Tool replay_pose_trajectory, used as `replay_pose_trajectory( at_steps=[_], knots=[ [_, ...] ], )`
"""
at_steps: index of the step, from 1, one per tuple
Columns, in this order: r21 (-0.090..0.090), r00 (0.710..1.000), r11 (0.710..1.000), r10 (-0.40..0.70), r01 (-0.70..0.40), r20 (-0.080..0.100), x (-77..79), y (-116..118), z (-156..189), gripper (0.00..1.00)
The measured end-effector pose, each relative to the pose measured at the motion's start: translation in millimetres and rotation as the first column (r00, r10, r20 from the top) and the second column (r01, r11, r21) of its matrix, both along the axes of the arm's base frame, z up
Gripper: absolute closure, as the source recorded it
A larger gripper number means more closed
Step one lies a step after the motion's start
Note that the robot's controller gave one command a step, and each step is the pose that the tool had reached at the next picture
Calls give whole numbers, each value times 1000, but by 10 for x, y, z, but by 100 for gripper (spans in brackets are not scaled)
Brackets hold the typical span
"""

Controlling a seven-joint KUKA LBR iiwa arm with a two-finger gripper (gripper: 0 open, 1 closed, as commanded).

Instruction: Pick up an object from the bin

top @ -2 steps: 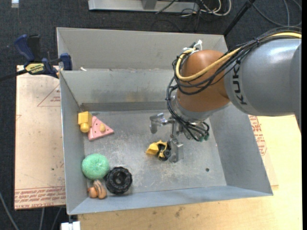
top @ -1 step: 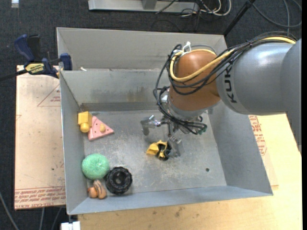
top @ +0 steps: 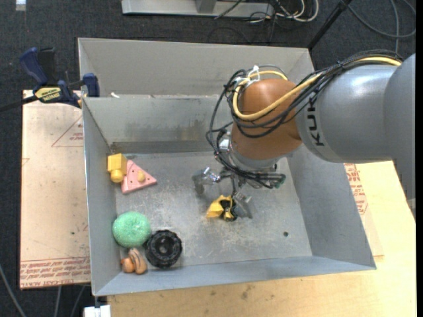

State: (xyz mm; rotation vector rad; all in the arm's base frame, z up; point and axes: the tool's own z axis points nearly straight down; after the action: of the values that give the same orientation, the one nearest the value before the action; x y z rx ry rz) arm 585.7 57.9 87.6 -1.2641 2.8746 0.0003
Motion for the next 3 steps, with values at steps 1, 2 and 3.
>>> replay_pose_trajectory(
  at_steps=[1,2,3],
  knots=[
    [4,998,998,-61,61,8,7,12,-137,100],
    [4,998,998,-61,61,8,7,12,-137,100],
    [2,998,998,-56,56,1,98,94,264,100]
  ],
)
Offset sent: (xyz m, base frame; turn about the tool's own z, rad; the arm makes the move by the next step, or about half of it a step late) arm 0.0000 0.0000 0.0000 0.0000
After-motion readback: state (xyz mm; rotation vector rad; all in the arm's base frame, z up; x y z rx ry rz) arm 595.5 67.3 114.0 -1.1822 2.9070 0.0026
